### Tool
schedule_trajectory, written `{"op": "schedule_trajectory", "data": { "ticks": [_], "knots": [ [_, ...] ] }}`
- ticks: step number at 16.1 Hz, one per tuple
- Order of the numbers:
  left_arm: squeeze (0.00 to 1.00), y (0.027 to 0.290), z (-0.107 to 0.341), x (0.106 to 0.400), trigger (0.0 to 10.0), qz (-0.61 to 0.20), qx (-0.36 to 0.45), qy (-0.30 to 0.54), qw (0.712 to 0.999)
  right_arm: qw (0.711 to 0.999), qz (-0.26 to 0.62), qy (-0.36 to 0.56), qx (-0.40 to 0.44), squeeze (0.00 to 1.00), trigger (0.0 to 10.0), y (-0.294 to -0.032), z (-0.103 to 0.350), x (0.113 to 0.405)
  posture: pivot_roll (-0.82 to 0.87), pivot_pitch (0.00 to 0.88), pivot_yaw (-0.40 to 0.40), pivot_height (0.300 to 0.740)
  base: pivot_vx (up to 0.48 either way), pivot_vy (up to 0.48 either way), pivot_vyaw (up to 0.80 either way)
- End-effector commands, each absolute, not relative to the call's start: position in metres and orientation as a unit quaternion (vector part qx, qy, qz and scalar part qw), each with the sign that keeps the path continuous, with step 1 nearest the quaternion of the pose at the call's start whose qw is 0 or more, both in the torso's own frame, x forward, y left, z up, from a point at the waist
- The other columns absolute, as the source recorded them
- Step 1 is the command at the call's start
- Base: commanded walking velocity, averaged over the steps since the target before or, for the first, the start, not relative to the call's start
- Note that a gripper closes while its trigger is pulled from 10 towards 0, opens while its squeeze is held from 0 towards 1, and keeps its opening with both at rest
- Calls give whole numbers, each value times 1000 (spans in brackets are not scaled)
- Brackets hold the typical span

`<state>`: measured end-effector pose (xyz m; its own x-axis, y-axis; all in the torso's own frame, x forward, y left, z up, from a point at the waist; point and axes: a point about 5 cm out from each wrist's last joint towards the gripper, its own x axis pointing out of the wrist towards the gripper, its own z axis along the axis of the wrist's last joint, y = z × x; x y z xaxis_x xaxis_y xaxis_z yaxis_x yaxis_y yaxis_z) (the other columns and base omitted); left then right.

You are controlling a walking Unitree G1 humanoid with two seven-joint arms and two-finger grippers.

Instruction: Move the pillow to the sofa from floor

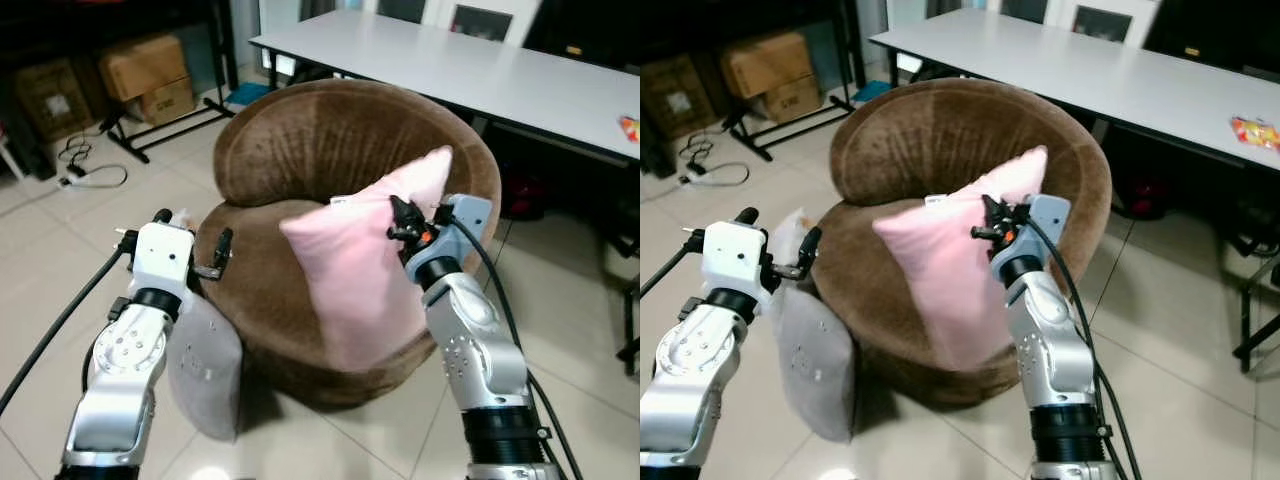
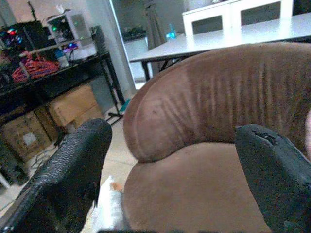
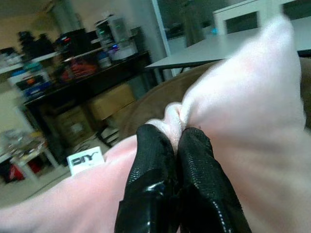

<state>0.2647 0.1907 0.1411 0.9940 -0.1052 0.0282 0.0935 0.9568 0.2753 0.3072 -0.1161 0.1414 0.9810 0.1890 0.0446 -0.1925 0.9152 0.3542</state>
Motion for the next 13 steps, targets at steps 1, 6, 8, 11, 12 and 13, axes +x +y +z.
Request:
{"op": "schedule_trajectory", "data": {
  "ticks": [1,6,8,11,12,13],
  "knots": [
    [0,182,143,266,10000,-66,138,-28,988,980,85,-32,177,0,10000,-126,152,310,-10,0,-18,740,296,0,0],
    [0,183,143,266,10000,-65,138,-29,988,980,88,-32,174,0,10000,-125,152,311,-9,0,-22,740,299,0,0],
    [0,183,143,266,10000,-65,138,-29,988,980,89,-32,173,0,10000,-124,152,311,-9,0,-22,740,298,0,0],
    [0,182,143,266,10000,-66,137,-31,988,980,90,-33,172,0,10000,-124,152,312,-9,0,-23,740,299,0,0],
    [0,182,143,266,10000,-66,137,-31,988,980,90,-33,172,0,10000,-124,152,312,-9,0,-23,740,300,0,0],
    [0,182,143,266,10000,-67,137,-31,988,980,91,-33,172,0,10000,-124,152,312,-9,0,-23,740,330,0,0]
  ]
}}
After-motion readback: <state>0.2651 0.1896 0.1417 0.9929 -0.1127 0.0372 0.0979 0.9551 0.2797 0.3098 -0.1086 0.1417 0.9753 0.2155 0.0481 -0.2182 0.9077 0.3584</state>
